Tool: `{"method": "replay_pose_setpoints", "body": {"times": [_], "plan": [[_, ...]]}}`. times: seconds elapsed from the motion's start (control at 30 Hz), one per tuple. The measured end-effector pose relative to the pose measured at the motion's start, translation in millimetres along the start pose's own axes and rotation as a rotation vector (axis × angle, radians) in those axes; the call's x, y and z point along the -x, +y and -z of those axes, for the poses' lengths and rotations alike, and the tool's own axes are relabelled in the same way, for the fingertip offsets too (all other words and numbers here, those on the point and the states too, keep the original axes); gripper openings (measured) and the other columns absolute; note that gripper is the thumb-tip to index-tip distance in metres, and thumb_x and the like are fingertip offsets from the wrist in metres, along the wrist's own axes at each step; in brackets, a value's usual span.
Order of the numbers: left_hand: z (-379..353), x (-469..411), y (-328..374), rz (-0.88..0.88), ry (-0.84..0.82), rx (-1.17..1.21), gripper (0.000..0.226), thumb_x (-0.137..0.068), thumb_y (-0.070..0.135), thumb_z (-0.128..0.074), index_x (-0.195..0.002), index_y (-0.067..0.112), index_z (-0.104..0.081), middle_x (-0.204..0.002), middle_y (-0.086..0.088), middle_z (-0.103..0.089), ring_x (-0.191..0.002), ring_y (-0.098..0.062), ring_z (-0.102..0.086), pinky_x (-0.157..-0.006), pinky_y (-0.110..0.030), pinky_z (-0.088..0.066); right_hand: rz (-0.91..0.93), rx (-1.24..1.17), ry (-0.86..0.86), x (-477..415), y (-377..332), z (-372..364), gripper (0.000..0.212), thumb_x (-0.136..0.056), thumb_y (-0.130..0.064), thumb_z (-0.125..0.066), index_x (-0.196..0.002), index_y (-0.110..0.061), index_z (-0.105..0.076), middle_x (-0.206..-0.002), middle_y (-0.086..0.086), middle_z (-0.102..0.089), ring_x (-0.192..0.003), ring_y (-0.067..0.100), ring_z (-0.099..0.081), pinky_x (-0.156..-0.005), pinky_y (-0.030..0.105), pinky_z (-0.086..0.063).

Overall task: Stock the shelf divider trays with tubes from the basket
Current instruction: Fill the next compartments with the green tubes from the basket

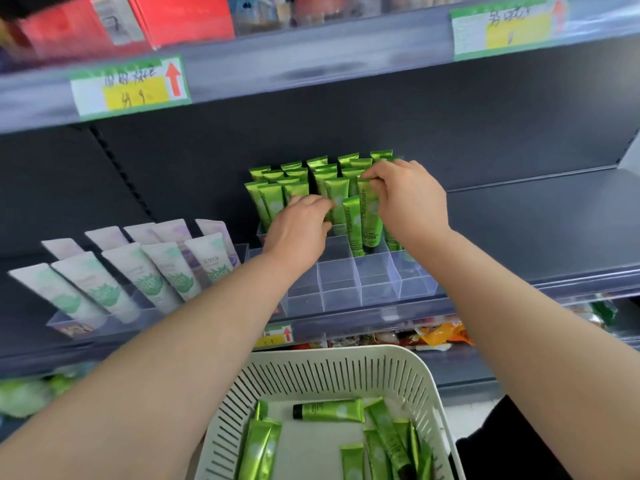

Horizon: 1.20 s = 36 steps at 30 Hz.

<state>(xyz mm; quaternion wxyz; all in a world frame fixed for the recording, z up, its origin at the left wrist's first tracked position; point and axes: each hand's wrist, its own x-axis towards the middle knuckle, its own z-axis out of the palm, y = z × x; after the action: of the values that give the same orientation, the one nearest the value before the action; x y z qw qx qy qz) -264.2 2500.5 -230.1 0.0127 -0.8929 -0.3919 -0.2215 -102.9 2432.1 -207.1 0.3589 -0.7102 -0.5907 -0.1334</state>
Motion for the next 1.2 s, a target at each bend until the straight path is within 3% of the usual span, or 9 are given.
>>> {"method": "replay_pose_setpoints", "body": {"times": [0.37,0.67,0.87,1.2], "plan": [[-3.1,14.8,-10.7,0.007,-0.026,0.077,0.036,-0.095,0.015,-0.054,-0.131,0.018,-0.057,-0.134,0.002,-0.055,-0.123,-0.019,-0.043,-0.098,-0.035,-0.039,-0.064,0.17,-0.227,0.9,11.4,-37.1,0.039,-0.087,-0.002,-0.05,-0.112,-0.029,-0.064,-0.104,0.001,-0.066,-0.1,0.027,-0.056,-0.065,0.03,-0.038],[-3.3,26.0,-4.3,-0.016,-0.003,0.096,0.034,-0.095,0.014,-0.055,-0.129,0.017,-0.059,-0.131,0.002,-0.057,-0.121,-0.02,-0.045,-0.098,-0.036,-0.042,0.052,0.219,-0.104,12.9,2.8,-28.3,0.037,-0.088,-0.005,-0.054,-0.12,-0.023,-0.061,-0.111,0.004,-0.064,-0.108,0.03,-0.049,-0.078,0.038,-0.037],[-8.7,58.2,-0.7,0.0,0.01,0.147,0.032,-0.094,0.011,-0.056,-0.125,0.015,-0.061,-0.128,0.001,-0.059,-0.118,-0.022,-0.046,-0.092,-0.038,-0.043,0.139,0.173,-0.02,52.5,-13.4,-25.5,0.032,-0.087,-0.003,-0.054,-0.112,-0.02,-0.065,-0.102,0.005,-0.065,-0.1,0.033,-0.051,-0.071,0.037,-0.033],[-57.0,175.2,-5.7,0.087,-0.028,0.249,0.028,-0.086,0.006,-0.063,-0.112,0.015,-0.068,-0.115,0.002,-0.066,-0.107,-0.02,-0.053,-0.091,-0.029,-0.04,0.173,0.071,-0.184,177.0,-30.0,-63.7,0.029,-0.078,-0.002,-0.064,-0.102,-0.018,-0.068,-0.092,0.003,-0.067,-0.09,0.032,-0.056,-0.068,0.04,-0.042]]}}
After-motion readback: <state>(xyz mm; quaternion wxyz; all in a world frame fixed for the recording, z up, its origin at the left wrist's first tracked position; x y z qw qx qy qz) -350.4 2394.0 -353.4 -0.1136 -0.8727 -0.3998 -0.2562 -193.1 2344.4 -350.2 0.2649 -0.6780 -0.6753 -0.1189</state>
